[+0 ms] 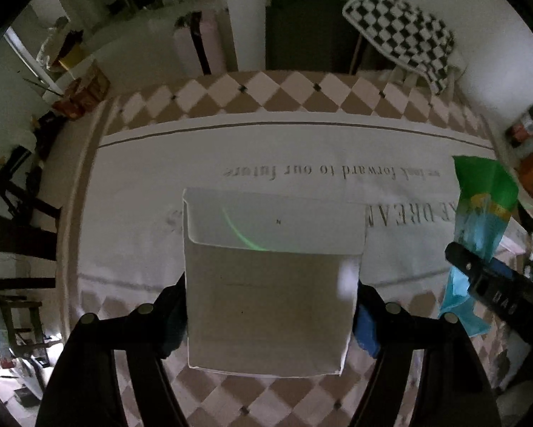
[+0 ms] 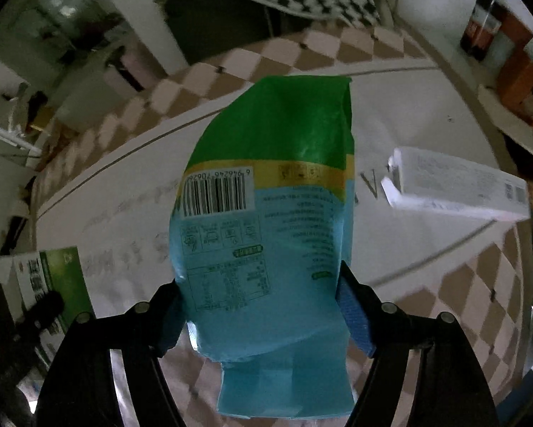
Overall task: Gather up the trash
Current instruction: 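Carry the white box and snack bag down to the bin and release them, then raise both tools back toward the table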
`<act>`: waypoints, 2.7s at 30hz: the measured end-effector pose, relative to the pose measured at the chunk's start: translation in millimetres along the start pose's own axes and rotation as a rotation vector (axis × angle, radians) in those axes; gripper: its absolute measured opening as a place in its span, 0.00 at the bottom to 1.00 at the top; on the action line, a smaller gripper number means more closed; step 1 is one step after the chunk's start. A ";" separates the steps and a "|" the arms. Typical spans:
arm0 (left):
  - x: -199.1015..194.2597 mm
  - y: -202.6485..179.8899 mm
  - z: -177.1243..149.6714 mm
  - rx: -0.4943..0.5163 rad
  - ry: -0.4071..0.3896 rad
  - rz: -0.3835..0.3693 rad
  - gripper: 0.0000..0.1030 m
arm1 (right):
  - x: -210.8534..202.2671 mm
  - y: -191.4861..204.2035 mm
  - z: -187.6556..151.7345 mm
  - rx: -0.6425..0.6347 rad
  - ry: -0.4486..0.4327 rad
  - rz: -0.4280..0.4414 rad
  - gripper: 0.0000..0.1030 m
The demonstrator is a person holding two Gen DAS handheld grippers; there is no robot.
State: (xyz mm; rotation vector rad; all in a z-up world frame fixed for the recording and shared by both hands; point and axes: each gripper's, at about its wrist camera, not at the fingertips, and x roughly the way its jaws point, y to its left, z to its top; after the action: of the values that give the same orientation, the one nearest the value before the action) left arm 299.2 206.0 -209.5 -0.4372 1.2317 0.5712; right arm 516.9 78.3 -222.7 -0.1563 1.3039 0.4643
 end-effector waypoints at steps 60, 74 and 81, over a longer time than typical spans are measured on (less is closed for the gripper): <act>285.8 227.3 -518.2 -0.209 0.389 -0.026 0.98 | 325.8 50.5 -664.0 -0.172 0.442 0.078 1.00; 171.4 207.4 -507.3 -0.159 0.333 -0.021 0.98 | 188.4 64.5 -637.7 -0.255 0.362 -0.025 1.00; 91.4 205.6 -496.8 -0.142 0.292 -0.036 0.98 | 90.7 77.1 -624.0 -0.270 0.328 0.000 1.00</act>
State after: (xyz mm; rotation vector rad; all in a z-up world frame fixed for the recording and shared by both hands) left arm -180.7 84.6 -438.3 -0.6790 1.4632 0.5797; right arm -53.7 -59.7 -465.3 -0.4738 1.5572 0.6327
